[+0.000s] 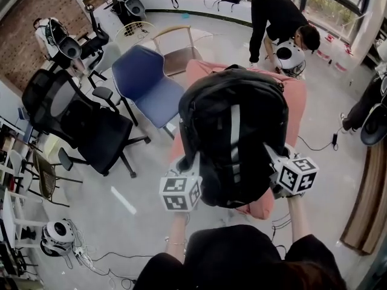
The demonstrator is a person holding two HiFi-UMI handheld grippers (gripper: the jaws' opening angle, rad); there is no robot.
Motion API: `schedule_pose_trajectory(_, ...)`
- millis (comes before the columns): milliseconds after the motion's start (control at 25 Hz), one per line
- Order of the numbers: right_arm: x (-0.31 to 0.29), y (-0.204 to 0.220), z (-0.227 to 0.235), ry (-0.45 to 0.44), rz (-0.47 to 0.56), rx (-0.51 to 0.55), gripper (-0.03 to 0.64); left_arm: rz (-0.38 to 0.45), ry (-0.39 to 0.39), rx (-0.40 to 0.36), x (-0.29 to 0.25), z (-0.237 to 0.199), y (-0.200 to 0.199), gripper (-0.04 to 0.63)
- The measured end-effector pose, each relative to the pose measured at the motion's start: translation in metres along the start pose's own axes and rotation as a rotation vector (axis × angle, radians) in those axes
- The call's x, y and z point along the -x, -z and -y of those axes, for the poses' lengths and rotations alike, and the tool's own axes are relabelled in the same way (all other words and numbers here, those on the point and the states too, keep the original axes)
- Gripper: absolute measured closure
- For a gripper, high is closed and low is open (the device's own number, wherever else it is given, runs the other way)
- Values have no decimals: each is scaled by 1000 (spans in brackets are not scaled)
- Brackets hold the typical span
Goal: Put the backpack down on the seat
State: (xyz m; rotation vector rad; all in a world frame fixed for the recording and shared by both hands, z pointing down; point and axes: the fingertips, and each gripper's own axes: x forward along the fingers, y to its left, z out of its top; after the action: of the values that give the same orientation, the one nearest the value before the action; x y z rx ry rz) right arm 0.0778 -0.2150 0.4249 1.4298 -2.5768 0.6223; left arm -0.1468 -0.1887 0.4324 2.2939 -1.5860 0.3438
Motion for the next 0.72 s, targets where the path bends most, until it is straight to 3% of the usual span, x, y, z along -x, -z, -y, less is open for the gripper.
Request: schedule_pose_trajectory(720,-111,47,66,-36,-154,-70,552,-165,-86,104,-112,-50,50,563)
